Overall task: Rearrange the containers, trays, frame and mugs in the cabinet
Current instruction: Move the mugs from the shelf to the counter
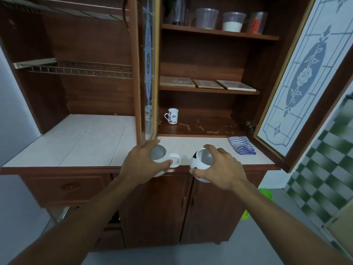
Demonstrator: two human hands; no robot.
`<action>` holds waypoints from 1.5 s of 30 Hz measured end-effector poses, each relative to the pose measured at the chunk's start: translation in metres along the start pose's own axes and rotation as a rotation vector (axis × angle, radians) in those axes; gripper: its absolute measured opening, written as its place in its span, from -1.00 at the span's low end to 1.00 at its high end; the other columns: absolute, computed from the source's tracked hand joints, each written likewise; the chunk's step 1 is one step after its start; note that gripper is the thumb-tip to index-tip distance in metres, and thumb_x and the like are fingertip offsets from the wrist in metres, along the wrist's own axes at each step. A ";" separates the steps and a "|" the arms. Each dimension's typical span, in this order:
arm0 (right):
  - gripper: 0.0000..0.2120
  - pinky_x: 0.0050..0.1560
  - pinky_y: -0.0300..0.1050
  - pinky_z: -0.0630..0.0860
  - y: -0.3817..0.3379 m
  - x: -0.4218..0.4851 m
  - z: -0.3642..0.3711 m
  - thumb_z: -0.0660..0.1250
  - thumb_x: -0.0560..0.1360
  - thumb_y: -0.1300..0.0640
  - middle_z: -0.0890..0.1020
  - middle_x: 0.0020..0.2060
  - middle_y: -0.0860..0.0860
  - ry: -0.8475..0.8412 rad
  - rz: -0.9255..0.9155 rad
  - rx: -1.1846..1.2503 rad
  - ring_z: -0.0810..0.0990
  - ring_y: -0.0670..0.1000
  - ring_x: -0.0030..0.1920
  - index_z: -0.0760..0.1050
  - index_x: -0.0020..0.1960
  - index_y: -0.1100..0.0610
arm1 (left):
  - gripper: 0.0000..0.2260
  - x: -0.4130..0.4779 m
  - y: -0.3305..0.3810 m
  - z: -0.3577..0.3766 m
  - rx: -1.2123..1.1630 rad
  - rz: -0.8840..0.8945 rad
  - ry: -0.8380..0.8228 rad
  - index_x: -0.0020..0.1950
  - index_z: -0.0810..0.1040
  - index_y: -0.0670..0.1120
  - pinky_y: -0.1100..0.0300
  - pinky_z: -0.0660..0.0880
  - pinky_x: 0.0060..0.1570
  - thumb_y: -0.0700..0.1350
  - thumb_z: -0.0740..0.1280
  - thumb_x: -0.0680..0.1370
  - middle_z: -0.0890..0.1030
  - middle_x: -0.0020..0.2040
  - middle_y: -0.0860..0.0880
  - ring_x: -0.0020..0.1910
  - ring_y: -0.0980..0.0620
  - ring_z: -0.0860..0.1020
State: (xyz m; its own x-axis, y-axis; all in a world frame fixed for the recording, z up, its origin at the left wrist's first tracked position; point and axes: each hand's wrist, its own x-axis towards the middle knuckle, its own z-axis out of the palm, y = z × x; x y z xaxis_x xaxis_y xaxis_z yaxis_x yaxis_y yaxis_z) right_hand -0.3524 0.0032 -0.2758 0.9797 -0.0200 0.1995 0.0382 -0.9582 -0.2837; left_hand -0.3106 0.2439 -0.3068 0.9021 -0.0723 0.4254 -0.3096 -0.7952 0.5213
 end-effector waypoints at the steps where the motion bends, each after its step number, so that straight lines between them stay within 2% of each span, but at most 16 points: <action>1: -0.13 0.11 0.05 0.51 -0.005 -0.002 0.000 0.33 0.29 -0.47 0.48 0.31 -0.01 -0.005 -0.007 -0.003 0.52 0.10 0.22 0.20 0.47 -0.12 | -0.24 -0.002 -0.003 -0.005 0.003 0.001 0.007 0.39 0.42 0.03 -0.05 0.51 0.16 0.40 0.39 0.30 0.49 0.33 0.02 0.23 -0.02 0.47; 6: -0.14 0.12 0.02 0.49 -0.039 -0.011 0.007 0.33 0.28 -0.48 0.48 0.31 -0.04 -0.006 -0.019 -0.014 0.51 0.09 0.23 0.19 0.46 -0.14 | -0.29 -0.014 -0.024 -0.031 -0.017 -0.006 0.012 0.39 0.42 0.02 0.07 0.47 0.17 0.32 0.44 0.34 0.49 0.32 0.04 0.20 0.03 0.46; 10: -0.14 0.12 0.03 0.48 -0.079 -0.014 0.022 0.33 0.28 -0.48 0.48 0.32 -0.04 0.007 -0.019 -0.005 0.49 0.08 0.24 0.20 0.46 -0.14 | -0.32 -0.020 -0.060 -0.061 -0.036 0.005 0.023 0.38 0.44 0.01 0.08 0.44 0.19 0.27 0.46 0.35 0.49 0.32 0.04 0.21 0.03 0.46; 16: -0.15 0.14 0.06 0.52 -0.153 -0.016 0.047 0.35 0.30 -0.46 0.47 0.35 -0.04 0.039 0.027 0.040 0.49 0.08 0.26 0.20 0.46 -0.12 | -0.24 -0.019 -0.122 -0.114 0.002 0.039 0.002 0.37 0.45 0.01 0.09 0.43 0.19 0.37 0.36 0.28 0.50 0.32 0.05 0.22 0.03 0.47; 22: -0.16 0.13 0.04 0.52 -0.204 -0.012 0.058 0.35 0.30 -0.45 0.47 0.35 -0.06 0.066 0.030 0.043 0.50 0.06 0.25 0.22 0.45 -0.13 | -0.26 -0.015 -0.166 -0.146 0.006 0.061 0.031 0.36 0.47 0.00 0.11 0.45 0.12 0.36 0.36 0.28 0.52 0.30 0.03 0.18 0.03 0.49; 30: -0.19 0.09 0.00 0.52 -0.240 0.009 0.071 0.37 0.28 -0.44 0.51 0.30 -0.06 0.054 -0.032 0.039 0.52 0.06 0.20 0.26 0.42 -0.12 | -0.25 -0.007 -0.193 -0.161 0.036 0.000 0.036 0.38 0.45 0.02 0.07 0.42 0.21 0.37 0.33 0.27 0.51 0.33 0.03 0.22 0.02 0.47; 35: -0.14 0.15 0.03 0.52 -0.257 0.023 0.080 0.35 0.28 -0.47 0.46 0.38 -0.06 0.008 -0.090 0.015 0.51 0.08 0.26 0.21 0.46 -0.14 | -0.28 -0.006 -0.209 -0.166 0.053 -0.043 0.048 0.38 0.43 0.03 0.05 0.40 0.25 0.34 0.43 0.32 0.48 0.35 0.04 0.25 0.01 0.45; 42: -0.11 0.16 0.02 0.50 -0.290 0.052 0.096 0.34 0.25 -0.49 0.42 0.42 -0.07 -0.010 -0.130 0.037 0.48 0.08 0.31 0.20 0.47 -0.16 | -0.24 0.010 -0.243 -0.182 0.062 -0.077 0.078 0.36 0.46 0.02 0.01 0.46 0.23 0.40 0.35 0.26 0.51 0.33 0.03 0.22 0.01 0.49; 45: -0.11 0.19 0.02 0.48 -0.307 0.065 0.103 0.35 0.27 -0.47 0.41 0.43 -0.05 -0.023 -0.123 0.039 0.46 0.09 0.33 0.19 0.48 -0.16 | -0.24 0.022 -0.264 -0.188 0.063 -0.081 0.073 0.36 0.46 0.02 0.00 0.45 0.25 0.39 0.38 0.28 0.50 0.34 0.03 0.24 0.00 0.48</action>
State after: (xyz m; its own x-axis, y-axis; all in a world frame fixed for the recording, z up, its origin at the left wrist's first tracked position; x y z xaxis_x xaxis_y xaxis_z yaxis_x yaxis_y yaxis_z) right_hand -0.2800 0.3256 -0.2724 0.9714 0.1043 0.2135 0.1659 -0.9409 -0.2951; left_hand -0.2651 0.5651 -0.2962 0.8985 0.0352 0.4376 -0.2154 -0.8332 0.5094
